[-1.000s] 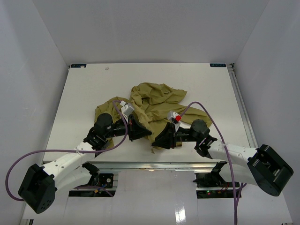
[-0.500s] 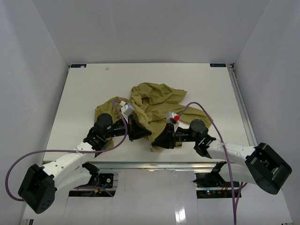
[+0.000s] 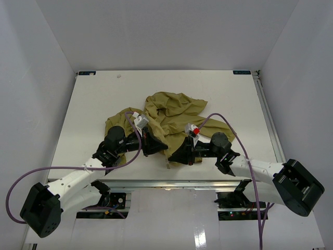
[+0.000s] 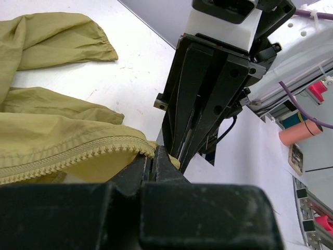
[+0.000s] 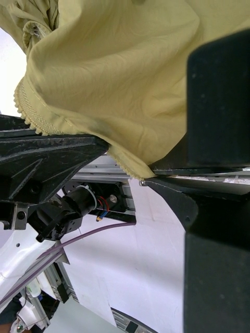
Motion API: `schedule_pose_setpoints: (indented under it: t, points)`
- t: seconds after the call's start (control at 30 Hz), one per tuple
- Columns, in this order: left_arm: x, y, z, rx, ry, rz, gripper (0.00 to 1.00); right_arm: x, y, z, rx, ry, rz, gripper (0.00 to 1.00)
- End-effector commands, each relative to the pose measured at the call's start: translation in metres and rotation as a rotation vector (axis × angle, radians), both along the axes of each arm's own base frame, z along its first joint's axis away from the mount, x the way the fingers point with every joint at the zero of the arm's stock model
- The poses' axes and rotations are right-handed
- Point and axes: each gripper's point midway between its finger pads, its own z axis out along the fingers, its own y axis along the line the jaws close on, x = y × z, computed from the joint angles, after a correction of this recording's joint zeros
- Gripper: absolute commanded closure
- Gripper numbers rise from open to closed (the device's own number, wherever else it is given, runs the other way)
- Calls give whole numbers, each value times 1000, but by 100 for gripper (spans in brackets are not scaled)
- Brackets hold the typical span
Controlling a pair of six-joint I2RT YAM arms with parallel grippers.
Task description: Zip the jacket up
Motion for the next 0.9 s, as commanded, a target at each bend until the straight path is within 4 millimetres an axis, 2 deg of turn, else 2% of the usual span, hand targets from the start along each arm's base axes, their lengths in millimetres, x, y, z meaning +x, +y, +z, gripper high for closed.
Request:
schedule_pose_setpoints:
  t: [0.0, 0.07, 0.13, 0.5, 0.63, 0.67, 0.7, 0.8, 0.87]
  points:
    - [7, 4, 15, -19, -33, 54, 84, 3, 0, 10, 41, -50, -11, 92]
    - [7, 5, 18, -26, -32, 61, 70, 5, 0, 10, 45, -55, -23, 92]
    - [7, 5, 20, -35, -32, 64, 64, 6, -1, 11, 56, -66, -33, 92]
    - [8, 17, 14, -31, 19, 151, 54, 23, -3, 22, 97, -106, -145, 92]
    - [34, 34, 9, 25, 89, 352, 51, 30, -2, 24, 97, -102, -176, 92]
    - [42, 39, 3, 56, 113, 409, 51, 31, -2, 24, 97, -99, -181, 92]
    - [53, 51, -13, 117, 159, 507, 51, 32, -2, 23, 95, -93, -194, 92]
    - [77, 77, -42, 226, 278, 721, 51, 35, -5, 18, 82, -83, -217, 92]
    - [87, 98, -62, 297, 329, 851, 50, 35, -7, 15, 77, -86, -230, 92]
